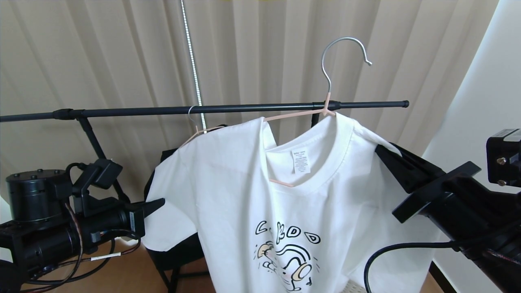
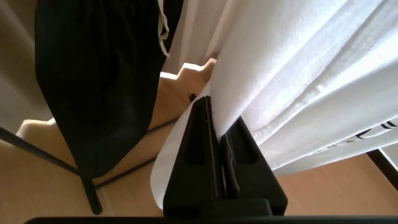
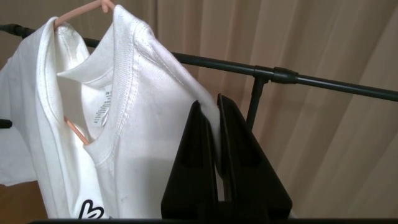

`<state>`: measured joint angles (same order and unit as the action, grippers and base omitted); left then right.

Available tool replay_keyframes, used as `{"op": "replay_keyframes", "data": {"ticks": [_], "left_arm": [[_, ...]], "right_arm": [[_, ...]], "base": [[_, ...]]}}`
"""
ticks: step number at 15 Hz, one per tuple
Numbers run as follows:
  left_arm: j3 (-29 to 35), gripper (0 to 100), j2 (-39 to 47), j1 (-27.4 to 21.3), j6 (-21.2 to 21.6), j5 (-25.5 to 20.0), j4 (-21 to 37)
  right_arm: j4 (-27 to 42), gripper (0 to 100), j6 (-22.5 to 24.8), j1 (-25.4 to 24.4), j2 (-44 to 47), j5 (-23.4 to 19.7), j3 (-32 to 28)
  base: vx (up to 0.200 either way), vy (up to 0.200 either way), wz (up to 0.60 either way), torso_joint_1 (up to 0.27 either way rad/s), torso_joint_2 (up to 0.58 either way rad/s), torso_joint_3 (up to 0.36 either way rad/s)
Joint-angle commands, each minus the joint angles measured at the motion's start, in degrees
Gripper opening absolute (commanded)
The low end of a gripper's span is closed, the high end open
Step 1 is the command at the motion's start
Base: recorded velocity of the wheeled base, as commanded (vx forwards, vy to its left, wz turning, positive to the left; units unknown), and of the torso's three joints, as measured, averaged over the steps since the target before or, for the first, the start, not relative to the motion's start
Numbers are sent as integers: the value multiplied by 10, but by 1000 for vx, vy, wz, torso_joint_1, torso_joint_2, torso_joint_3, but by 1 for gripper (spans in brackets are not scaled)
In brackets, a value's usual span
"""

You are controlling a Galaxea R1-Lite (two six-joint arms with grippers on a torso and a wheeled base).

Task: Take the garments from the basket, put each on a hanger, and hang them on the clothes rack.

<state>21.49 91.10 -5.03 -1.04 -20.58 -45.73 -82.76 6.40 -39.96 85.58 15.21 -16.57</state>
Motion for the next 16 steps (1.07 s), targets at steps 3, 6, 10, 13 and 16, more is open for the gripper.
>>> {"op": "replay_keyframes", "data": {"ticks": [3,6,10,13,16], "left_arm": [[-2,0,0,0,0,0,-1],[-6,0,1,6,-1,0,-1],[-6,0,2,11,-1,-1,-1],[-7,100,2,9,0,-1,-6],[-13,100,-1,7,-1,-12,-21]], "right_arm": [[0,0,0,0,-1,0,0],[0,0,0,0,-1,0,0],[-1,0,0,1,-1,0,0],[-1,0,0,1,-1,0,0],[-1,0,0,1,-1,0,0]], "base": [[0,0,0,0,0,0],[0,0,0,0,0,0],[0,0,0,0,0,0],[0,0,0,0,0,0],[0,0,0,0,0,0]]}}
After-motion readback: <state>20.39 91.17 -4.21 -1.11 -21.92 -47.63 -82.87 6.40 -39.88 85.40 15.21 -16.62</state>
